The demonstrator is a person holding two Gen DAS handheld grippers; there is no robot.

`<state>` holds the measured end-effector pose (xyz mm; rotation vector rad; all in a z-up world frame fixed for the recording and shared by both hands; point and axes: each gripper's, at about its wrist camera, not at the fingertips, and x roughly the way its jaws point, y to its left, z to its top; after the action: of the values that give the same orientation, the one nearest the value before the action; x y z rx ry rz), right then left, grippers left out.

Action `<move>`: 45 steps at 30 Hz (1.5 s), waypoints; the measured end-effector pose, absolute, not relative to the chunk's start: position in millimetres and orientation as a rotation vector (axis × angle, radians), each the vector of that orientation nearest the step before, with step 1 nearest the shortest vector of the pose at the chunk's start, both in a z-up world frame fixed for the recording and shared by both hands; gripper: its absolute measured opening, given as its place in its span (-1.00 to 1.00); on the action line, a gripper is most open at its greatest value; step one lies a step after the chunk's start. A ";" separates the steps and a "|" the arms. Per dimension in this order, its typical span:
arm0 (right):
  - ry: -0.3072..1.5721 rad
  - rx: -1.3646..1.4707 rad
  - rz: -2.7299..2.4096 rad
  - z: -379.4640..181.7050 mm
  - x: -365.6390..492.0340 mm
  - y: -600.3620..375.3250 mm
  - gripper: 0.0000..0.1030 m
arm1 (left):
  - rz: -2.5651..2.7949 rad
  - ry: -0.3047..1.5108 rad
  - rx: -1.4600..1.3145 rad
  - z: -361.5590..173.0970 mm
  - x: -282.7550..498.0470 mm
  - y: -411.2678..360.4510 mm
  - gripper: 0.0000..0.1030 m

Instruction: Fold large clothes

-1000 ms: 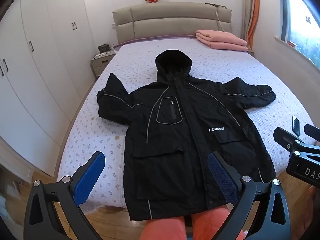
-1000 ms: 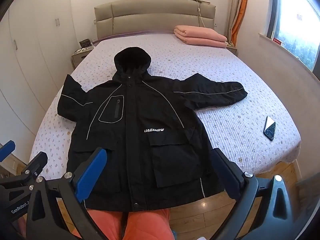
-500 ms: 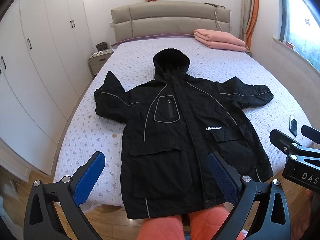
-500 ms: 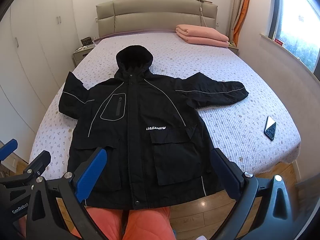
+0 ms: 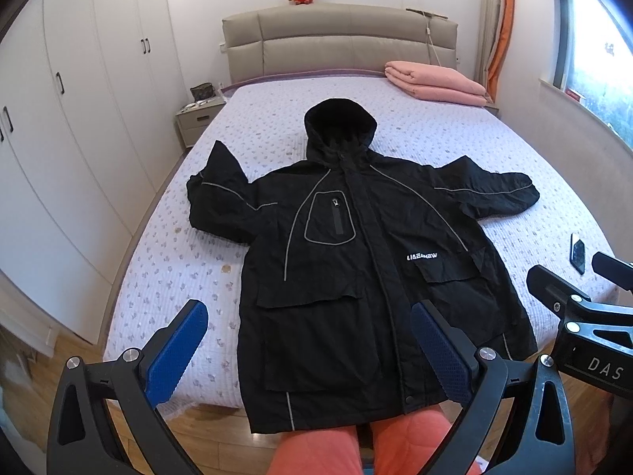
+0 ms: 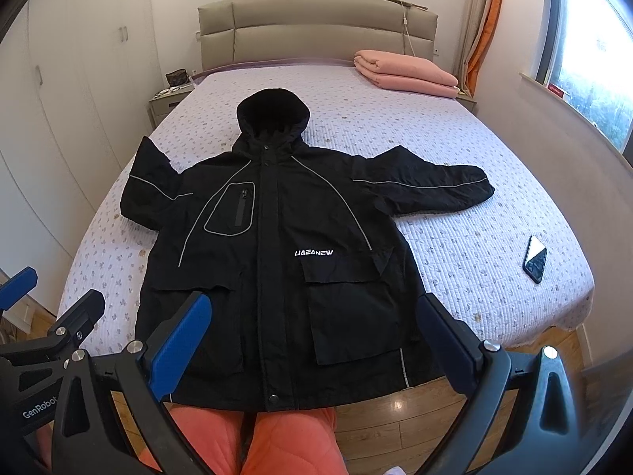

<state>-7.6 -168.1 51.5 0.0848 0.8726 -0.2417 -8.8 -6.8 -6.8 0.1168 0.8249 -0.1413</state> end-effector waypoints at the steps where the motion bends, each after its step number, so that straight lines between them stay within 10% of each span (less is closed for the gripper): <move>1: 0.873 0.083 -0.241 51.3 -7.7 -167.9 1.00 | -0.140 0.825 0.116 -6.6 -8.8 -6.6 0.98; 45: 0.906 0.044 -0.226 48.7 -9.2 -150.9 1.00 | -0.131 0.821 0.103 -6.8 -10.7 5.1 0.98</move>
<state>-9.2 -150.9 48.7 0.0436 0.9061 -0.2256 -10.7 5.1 -6.8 0.1033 0.8206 -0.1305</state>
